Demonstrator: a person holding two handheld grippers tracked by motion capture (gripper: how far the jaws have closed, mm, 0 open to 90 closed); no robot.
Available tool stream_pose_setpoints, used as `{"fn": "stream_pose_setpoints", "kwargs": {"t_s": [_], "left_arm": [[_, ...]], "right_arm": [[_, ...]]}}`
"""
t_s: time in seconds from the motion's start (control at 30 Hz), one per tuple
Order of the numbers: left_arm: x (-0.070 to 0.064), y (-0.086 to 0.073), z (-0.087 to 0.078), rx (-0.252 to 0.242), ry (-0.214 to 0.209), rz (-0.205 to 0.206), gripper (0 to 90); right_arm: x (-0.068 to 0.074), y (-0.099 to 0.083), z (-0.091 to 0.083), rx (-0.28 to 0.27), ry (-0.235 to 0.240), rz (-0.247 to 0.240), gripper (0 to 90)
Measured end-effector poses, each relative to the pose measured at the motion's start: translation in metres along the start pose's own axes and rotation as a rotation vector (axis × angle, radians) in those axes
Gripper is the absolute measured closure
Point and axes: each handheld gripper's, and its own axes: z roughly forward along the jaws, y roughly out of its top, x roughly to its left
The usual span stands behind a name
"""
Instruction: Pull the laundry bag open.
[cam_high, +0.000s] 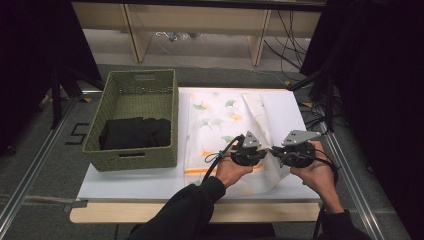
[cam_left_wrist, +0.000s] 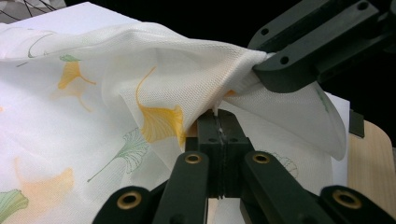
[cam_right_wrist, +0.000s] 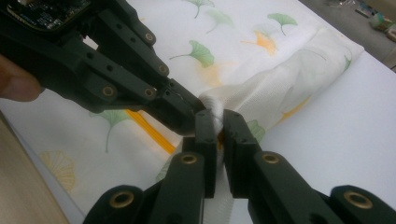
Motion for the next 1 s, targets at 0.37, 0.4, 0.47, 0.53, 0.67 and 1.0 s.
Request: {"fn": "stream_pose_setpoints", "kwargs": {"t_s": [0.37, 0.4, 0.47, 0.53, 0.67, 1.0], "left_arm": [[0.0, -0.001, -0.001, 0.033, -0.015, 0.091, 89.8], [0.0, -0.001, 0.0, 0.035, -0.013, 0.079, 89.8], [0.001, -0.001, -0.001, 0.031, -0.025, 0.062, 89.9], [0.002, -0.001, 0.0, 0.03, -0.031, 0.059, 89.8], [0.001, -0.001, 0.001, 0.037, -0.023, 0.083, 89.8], [0.0, -0.003, 0.002, 0.04, -0.038, 0.107, 89.8]], "right_arm": [[0.001, 0.001, -0.003, 0.008, -0.039, -0.018, 86.4], [0.002, 0.001, -0.002, 0.016, -0.047, -0.019, 86.4], [0.001, 0.001, -0.002, 0.001, -0.062, -0.018, 86.4], [0.001, 0.001, -0.003, 0.009, -0.054, -0.01, 86.5], [-0.006, -0.001, -0.007, -0.011, -0.077, -0.019, 86.5], [-0.017, -0.01, -0.014, -0.001, -0.109, 0.037, 86.5]]}}
